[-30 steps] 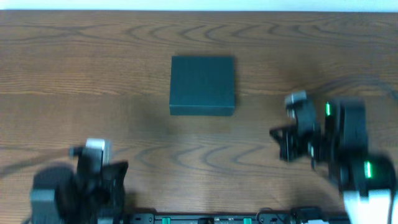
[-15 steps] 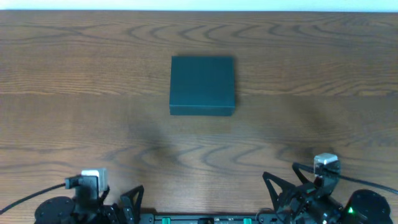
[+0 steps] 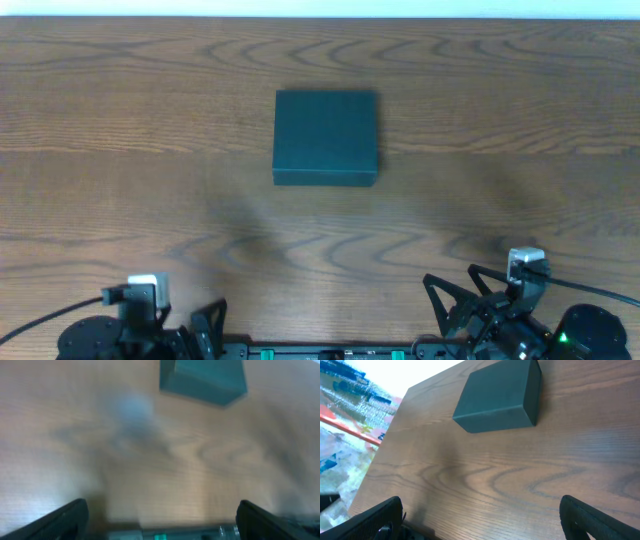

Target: Pack container

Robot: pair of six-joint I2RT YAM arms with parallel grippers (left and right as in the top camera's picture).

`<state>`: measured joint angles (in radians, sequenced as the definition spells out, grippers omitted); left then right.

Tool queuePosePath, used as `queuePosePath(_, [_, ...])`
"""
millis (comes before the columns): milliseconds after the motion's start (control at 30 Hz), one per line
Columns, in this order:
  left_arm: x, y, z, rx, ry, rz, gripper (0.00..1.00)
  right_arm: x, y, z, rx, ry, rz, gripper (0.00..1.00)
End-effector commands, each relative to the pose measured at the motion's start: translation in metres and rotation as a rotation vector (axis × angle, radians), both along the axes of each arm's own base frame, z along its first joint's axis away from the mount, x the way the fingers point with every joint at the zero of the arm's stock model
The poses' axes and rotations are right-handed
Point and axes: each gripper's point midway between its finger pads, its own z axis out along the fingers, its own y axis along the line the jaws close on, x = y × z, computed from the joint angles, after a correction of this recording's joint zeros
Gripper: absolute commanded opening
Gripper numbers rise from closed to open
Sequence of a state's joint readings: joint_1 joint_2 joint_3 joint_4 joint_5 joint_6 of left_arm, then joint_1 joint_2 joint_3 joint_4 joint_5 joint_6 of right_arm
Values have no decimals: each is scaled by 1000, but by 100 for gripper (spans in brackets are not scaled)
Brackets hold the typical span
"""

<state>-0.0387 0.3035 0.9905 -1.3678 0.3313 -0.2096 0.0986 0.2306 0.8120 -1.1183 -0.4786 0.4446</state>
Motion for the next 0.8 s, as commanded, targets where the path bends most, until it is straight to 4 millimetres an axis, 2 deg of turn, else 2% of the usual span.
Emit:
queuePosePath(0, [25, 24, 12, 87, -138, 120, 95, -2, 2, -2, 11, 13, 10, 99])
queuePosePath(67, [42, 37, 18, 117, -226, 196, 95, -2, 2, -2, 11, 13, 10, 99])
queuePosePath(133, [53, 50, 10, 150, -272, 268, 95, -2, 2, -2, 11, 13, 10, 99])
queuePosePath(167, [57, 54, 2, 170, -280, 281, 95, -2, 2, -2, 11, 13, 10, 99])
queuePosePath(233, [67, 61, -27, 211, -284, 293, 95, -2, 2, -2, 11, 13, 10, 99])
queuePosePath(333, [82, 65, -54, 260, -309, 282, 95, -2, 2, -2, 11, 13, 10, 99])
queuePosePath(500, [105, 72, -86, 311, -348, 281, 95, -2, 2, -2, 11, 13, 10, 99])
queuePosePath(767, [130, 75, -116, 308, -403, 289, 95, -2, 2, -2, 11, 13, 10, 99])
